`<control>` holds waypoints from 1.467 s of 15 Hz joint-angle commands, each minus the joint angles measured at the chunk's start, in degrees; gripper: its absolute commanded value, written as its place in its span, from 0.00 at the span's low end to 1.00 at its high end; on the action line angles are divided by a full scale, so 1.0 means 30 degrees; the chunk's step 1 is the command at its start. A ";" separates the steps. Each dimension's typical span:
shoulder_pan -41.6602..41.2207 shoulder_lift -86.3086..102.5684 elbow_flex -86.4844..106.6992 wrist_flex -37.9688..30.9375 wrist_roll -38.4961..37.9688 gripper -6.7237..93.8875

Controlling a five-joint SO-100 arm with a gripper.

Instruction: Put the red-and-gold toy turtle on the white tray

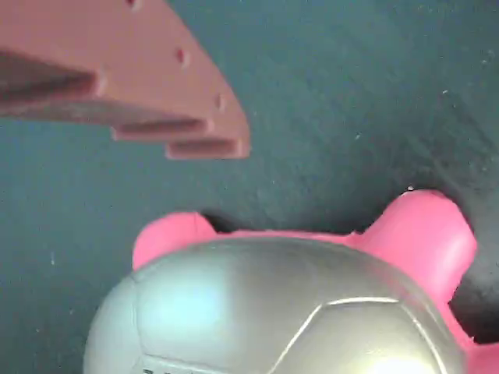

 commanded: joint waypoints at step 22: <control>-0.0557 -0.0352 -0.0498 -0.1582 0.1172 0.06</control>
